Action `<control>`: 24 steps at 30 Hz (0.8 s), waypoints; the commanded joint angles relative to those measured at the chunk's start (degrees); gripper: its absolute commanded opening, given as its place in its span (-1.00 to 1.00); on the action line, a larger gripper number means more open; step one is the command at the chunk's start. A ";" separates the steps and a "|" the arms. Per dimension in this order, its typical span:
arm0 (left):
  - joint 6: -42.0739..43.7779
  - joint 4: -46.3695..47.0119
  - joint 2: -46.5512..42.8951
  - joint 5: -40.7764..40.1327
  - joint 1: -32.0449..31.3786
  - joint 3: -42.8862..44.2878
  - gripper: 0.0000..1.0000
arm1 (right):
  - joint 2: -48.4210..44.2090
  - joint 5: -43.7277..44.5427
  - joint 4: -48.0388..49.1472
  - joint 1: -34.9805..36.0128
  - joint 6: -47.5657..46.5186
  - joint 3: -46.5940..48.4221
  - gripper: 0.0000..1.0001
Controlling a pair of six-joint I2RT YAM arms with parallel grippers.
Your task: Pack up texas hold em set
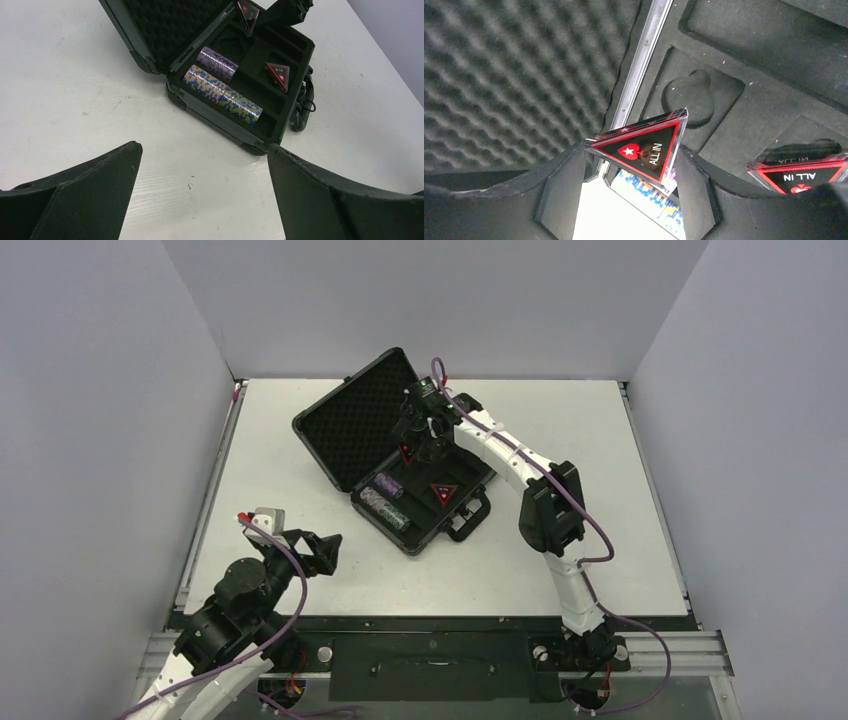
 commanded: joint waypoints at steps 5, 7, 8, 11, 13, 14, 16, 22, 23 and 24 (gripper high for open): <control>-0.69 2.60 0.41 -2.19 -0.27 -1.05 0.93 | 4.01 -1.54 0.52 -1.59 2.21 3.79 -1.00; -0.59 2.66 0.29 -2.31 -0.25 -1.17 0.93 | 4.60 -1.70 0.57 -1.79 2.39 3.70 -1.00; -0.58 2.70 0.32 -2.35 -0.26 -1.26 0.93 | 4.98 -1.87 0.70 -1.80 2.40 3.75 -1.00; -0.50 2.90 0.50 -2.36 -0.27 -1.31 0.93 | 5.70 -2.61 1.11 -1.83 2.45 3.76 -1.00; -0.49 2.92 0.65 -2.46 -0.27 -1.32 0.93 | 6.28 -2.97 1.36 -1.83 2.67 3.77 -1.00; -0.56 2.92 0.70 -2.47 -0.27 -1.38 0.93 | 6.48 -3.02 1.32 -1.83 2.80 3.77 -1.00; -0.58 2.92 0.79 -2.60 -0.26 -1.40 0.93 | 6.79 -3.10 1.07 -1.83 3.17 3.65 -1.00; -0.66 2.83 0.80 -3.02 -0.14 -1.41 0.93 | 6.00 -1.38 -2.16 -1.92 4.53 1.14 -1.00; -0.66 2.83 0.80 -3.10 -0.21 -1.41 0.93 | 5.75 -1.45 -1.85 -1.92 4.70 -0.12 -1.00; -0.71 2.79 0.76 -3.20 -0.25 -1.41 0.93 | 5.47 -1.43 -1.87 -1.92 4.96 -0.50 -1.00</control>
